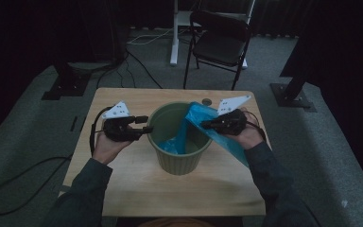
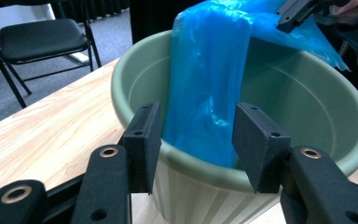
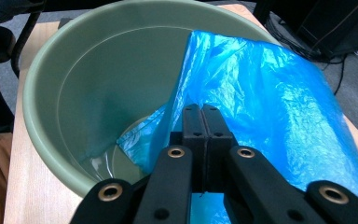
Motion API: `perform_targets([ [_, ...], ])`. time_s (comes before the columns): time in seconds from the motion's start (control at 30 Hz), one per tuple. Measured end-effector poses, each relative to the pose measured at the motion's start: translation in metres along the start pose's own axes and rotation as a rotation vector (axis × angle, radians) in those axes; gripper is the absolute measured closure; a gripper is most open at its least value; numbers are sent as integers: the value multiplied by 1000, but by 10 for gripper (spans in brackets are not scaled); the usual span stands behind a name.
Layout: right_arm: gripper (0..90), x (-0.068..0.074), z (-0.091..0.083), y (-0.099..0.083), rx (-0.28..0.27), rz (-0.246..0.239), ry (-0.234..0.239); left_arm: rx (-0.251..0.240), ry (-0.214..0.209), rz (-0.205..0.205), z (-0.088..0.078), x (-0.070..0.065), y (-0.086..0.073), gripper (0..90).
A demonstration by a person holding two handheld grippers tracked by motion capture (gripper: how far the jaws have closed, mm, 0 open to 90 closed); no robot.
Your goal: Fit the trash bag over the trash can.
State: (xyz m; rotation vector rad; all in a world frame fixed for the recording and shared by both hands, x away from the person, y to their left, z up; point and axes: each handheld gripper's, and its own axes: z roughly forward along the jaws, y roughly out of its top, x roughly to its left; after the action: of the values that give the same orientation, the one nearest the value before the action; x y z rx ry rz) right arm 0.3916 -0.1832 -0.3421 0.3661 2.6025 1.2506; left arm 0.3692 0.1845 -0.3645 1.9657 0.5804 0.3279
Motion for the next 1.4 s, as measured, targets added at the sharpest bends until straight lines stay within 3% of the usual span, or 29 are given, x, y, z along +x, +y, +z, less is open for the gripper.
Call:
perform_targets([
  [0.4,900,2,19,12,39,-51,64,38,-34,77,23,-14,27,510],
  [0.7,900,7,33,24,73,-95,105,60,-61,122,37,-22,35,512],
  [0.87,900,8,41,31,68,-115,137,77,-117,148,42,-19,41,531],
  [1.0,900,8,45,36,66,-129,155,92,-137,165,49,-20,44,529],
  [1.17,900,7,48,40,66,-136,170,116,-135,198,55,-24,48,525],
  [1.27,900,7,49,42,66,-138,177,132,-117,214,60,-28,49,567],
  [1.4,900,6,48,42,80,-137,167,148,-101,234,63,-31,49,720],
])
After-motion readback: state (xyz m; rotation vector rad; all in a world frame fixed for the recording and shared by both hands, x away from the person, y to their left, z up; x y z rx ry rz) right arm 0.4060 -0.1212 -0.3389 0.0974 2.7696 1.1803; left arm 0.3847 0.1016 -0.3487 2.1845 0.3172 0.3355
